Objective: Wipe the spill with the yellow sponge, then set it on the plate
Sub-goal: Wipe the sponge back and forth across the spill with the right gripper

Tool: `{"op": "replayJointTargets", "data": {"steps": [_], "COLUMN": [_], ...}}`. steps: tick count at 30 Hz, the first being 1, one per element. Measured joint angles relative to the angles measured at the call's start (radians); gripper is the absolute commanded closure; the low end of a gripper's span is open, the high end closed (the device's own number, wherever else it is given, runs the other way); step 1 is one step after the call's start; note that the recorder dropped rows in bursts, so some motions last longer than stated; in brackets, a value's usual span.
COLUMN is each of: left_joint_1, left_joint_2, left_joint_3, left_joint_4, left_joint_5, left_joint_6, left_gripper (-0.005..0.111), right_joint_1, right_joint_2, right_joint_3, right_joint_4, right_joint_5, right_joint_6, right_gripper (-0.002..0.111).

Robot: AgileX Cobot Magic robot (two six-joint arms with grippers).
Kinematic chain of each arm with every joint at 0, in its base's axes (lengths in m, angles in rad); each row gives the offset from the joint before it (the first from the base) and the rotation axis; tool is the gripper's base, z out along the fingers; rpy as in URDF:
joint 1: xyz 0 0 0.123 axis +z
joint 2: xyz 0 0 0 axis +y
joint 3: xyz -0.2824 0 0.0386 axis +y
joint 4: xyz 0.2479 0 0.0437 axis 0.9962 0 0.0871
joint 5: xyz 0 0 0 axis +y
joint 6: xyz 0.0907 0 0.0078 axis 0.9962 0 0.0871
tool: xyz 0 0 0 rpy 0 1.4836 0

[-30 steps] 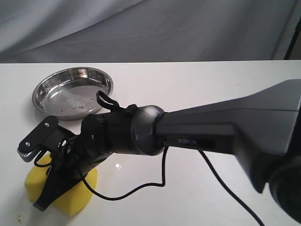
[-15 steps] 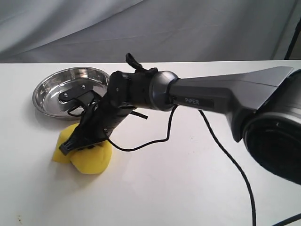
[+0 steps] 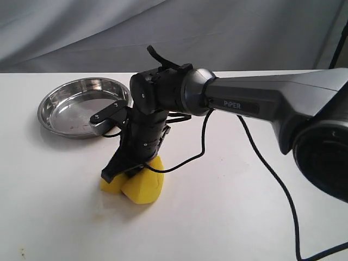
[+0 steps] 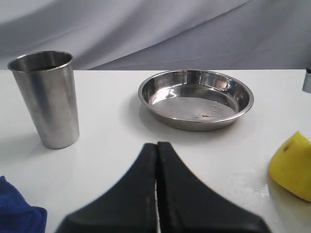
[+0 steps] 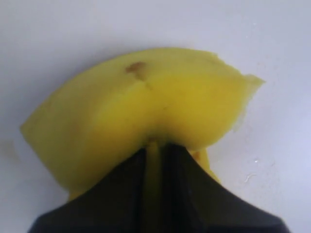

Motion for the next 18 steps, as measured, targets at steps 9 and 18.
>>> {"op": "replayJointTargets", "data": {"steps": [9, 18], "left_joint_1": [0.0, 0.0], "left_joint_2": [0.0, 0.0], "left_joint_3": [0.0, 0.0], "left_joint_4": [0.0, 0.0], "left_joint_5": [0.0, 0.0], "left_joint_6": [0.0, 0.0], "left_gripper": [0.107, 0.107], "right_joint_1": [-0.011, 0.115], "right_joint_2": [0.004, 0.023], "right_joint_3": [0.001, 0.013], "right_joint_4": [0.294, 0.527], "right_joint_5": [0.147, 0.086], "right_joint_6": [-0.266, -0.495], "right_gripper": [0.108, 0.108]}}
